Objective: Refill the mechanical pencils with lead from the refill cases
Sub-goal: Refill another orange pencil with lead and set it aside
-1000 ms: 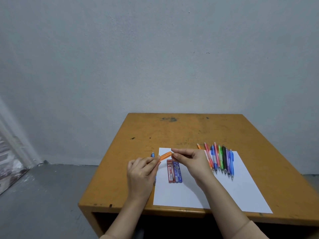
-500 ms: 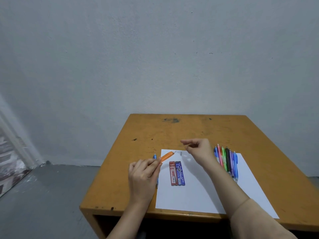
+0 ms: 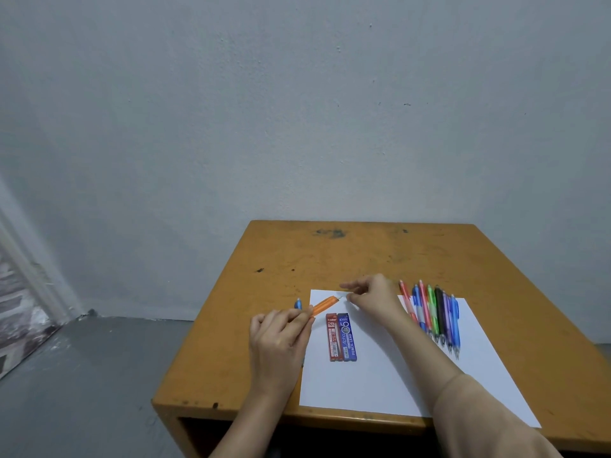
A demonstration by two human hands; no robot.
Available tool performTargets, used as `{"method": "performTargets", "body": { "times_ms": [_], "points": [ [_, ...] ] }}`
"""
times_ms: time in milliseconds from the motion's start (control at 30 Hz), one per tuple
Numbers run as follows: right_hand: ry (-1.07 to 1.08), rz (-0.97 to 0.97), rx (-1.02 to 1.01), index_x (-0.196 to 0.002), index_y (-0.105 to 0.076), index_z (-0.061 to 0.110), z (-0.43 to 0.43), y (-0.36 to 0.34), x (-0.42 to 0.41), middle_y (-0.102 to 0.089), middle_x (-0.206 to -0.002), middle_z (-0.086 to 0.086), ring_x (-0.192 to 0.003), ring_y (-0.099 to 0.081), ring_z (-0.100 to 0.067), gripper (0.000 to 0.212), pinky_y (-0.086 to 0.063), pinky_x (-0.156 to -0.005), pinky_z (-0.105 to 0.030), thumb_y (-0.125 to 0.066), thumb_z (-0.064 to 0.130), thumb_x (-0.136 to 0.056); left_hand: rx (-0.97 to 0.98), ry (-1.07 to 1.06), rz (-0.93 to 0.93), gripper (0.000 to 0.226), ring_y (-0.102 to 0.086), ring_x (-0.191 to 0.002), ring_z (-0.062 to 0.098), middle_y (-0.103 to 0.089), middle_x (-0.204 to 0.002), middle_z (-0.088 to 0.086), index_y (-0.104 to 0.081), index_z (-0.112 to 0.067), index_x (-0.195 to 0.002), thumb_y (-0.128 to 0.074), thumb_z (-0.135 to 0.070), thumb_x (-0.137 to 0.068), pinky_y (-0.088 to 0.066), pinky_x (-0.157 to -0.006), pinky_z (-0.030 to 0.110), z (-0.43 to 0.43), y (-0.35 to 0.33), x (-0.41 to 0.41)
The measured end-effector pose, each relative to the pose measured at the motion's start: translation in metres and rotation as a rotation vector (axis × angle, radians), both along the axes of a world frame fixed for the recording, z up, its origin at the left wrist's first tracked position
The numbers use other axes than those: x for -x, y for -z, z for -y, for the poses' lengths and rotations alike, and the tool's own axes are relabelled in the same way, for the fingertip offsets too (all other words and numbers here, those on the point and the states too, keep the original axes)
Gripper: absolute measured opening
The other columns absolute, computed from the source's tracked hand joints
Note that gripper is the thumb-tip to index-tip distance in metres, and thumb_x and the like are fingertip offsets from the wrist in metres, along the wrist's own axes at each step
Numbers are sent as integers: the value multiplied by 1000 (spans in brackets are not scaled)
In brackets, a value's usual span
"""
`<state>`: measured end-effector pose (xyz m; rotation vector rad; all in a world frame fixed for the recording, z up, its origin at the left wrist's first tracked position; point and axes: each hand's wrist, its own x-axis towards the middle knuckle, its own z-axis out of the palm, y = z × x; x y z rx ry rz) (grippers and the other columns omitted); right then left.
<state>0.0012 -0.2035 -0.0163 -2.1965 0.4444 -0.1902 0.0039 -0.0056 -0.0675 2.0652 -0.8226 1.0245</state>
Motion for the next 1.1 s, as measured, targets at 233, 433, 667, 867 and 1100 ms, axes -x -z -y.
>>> {"method": "performTargets", "body": {
  "times_ms": [233, 433, 667, 867, 1100],
  "points": [
    [67, 56, -120, -78, -73, 25, -6, 5, 5, -70, -86, 2, -76, -64, -9, 23, -50, -57, -19, -61, 10, -90, -10, -20, -8, 20, -54, -81, 4, -71, -87, -5, -75, -14, -95, -69, -27, -81, -36, -70, 28, 1, 0, 0],
    [90, 244, -415, -92, -74, 12, -8, -20, 12, -71, -86, -4, -83, -64, -18, 19, -53, -71, -21, -63, -2, -86, 3, -35, -20, 19, -56, -79, 5, -70, -86, -5, -75, -14, -94, -70, -25, -80, -35, -71, 26, -1, -3, 1],
    [43, 335, -742, -87, -72, 8, -24, -34, 31, -70, -80, -12, -77, -66, -22, 18, -58, -75, -31, -63, -7, -84, -5, -37, -9, 27, -55, -77, 5, -69, -83, -6, -76, -14, -94, -58, -32, -87, -31, -72, 22, 0, -5, 3],
    [84, 330, -894, -89, -71, 2, -33, -27, 39, -69, -83, -15, -76, -67, -22, 15, -57, -66, -26, -61, -8, -85, -8, -41, -4, 25, -52, -79, 3, -69, -83, -5, -76, -13, -93, -61, -31, -84, -31, -72, 22, 0, -6, 3],
    [152, 337, -1049, -91, -69, 1, -41, -21, 42, -70, -86, -14, -80, -68, -23, 14, -58, -69, -27, -59, -7, -87, -24, -40, 3, 17, -52, -78, 4, -70, -82, -4, -76, -13, -93, -75, -23, -79, -33, -69, 22, 0, -4, 3]
  ]
}}
